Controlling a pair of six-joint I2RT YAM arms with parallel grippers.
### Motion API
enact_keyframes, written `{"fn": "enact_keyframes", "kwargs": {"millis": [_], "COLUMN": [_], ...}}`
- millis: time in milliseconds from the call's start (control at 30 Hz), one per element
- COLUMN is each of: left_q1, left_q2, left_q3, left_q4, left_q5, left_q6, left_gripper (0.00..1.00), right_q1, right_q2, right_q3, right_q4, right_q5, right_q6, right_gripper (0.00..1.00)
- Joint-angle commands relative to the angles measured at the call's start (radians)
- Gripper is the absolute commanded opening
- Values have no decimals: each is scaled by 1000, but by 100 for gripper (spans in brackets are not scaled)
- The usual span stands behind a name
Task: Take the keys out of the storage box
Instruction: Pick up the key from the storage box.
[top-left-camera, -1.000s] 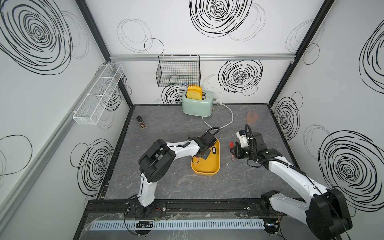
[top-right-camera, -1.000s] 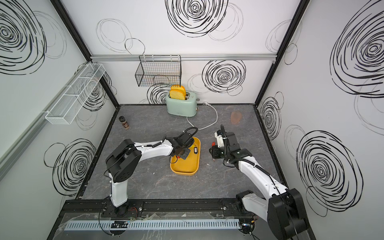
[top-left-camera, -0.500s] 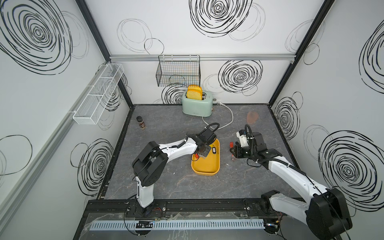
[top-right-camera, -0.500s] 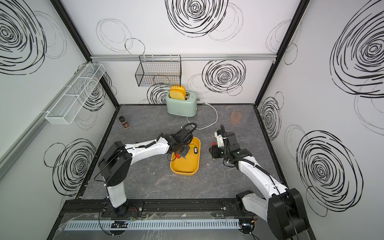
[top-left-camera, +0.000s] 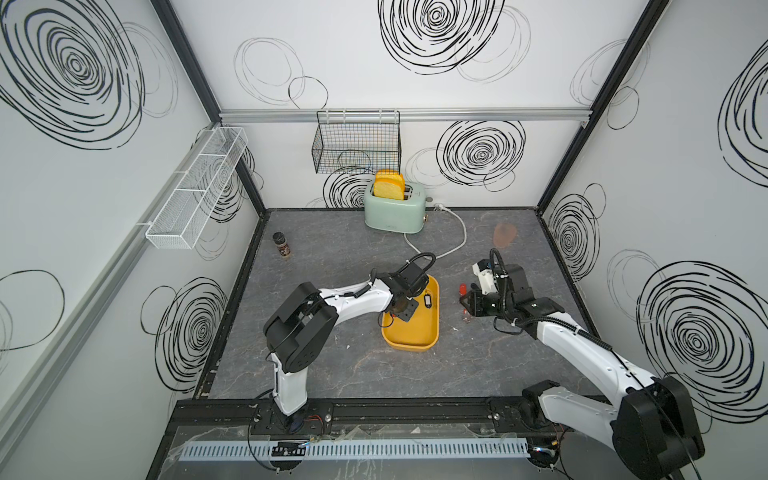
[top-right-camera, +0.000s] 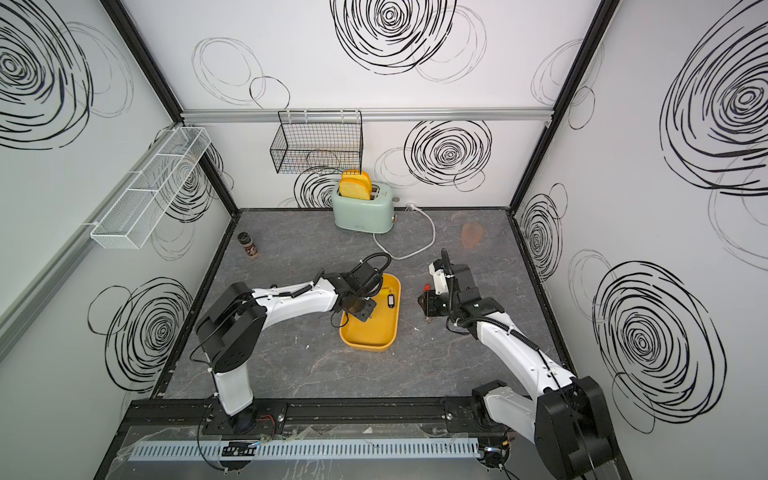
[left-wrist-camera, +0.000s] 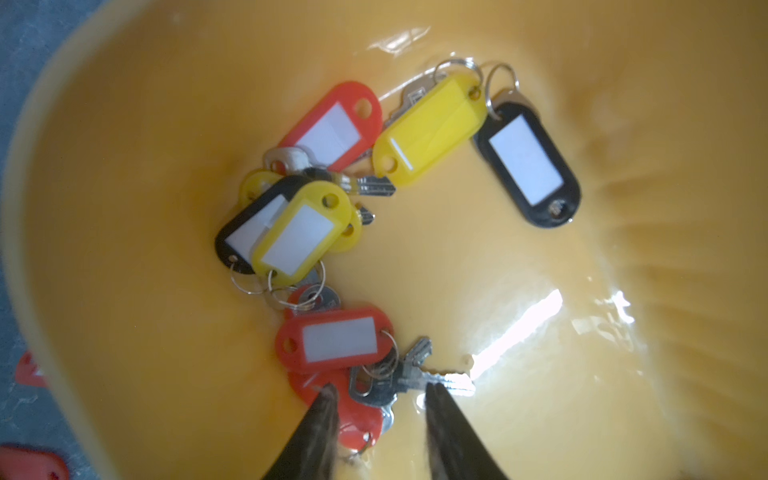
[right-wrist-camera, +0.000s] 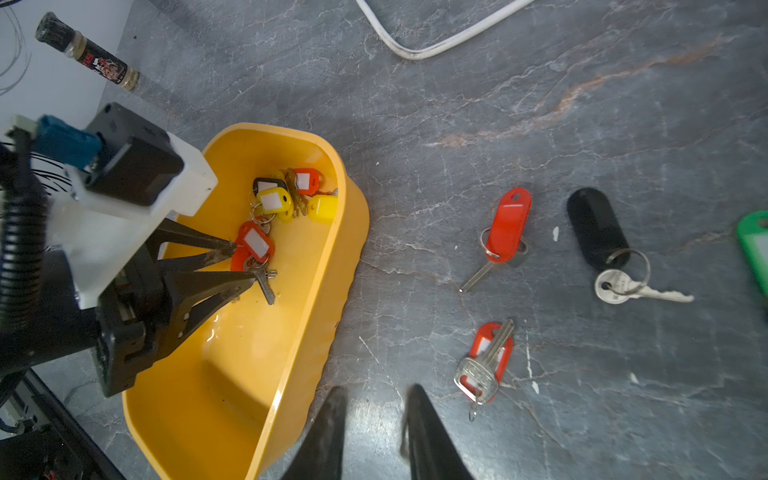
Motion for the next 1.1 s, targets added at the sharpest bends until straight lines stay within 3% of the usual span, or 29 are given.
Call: {"fn": "enact_keyframes", "kwargs": {"millis": [0,233,400,533,700,867,900,1067], "left_q1": [9,14,16,20,22,23,23,24], "left_q2": [27,60,74,79,73,49,42,-3], "left_q3": [-15,-23,-22,-23,-16,17,27,62], "left_q4": [31,57,63,63,56,32,25,2], "left_q5": [4,-12,-13,-9,-9,-6,-6,1], "left_q6": [22,30,26,24,24,21,21,16], "left_gripper": [42,40,33,17,8,5,0,0], "right_q1": [-1,-1,-3,-3,-4,-6,-6,-9], "right_q2": [5,3,4,8,13,18,19,21], "right_q3": [-10,-9,-9,-8,-9,-9,-8,-8], "right_q4": [9,4,4,5,10,14,14,16], "right_q5": [6,8,9,9,9,8,9,9], "right_q6": [-13,-14,-14,-13,-14,-14,-14,-14], "right_gripper": [29,29,29,29,29,29,29,29]}}
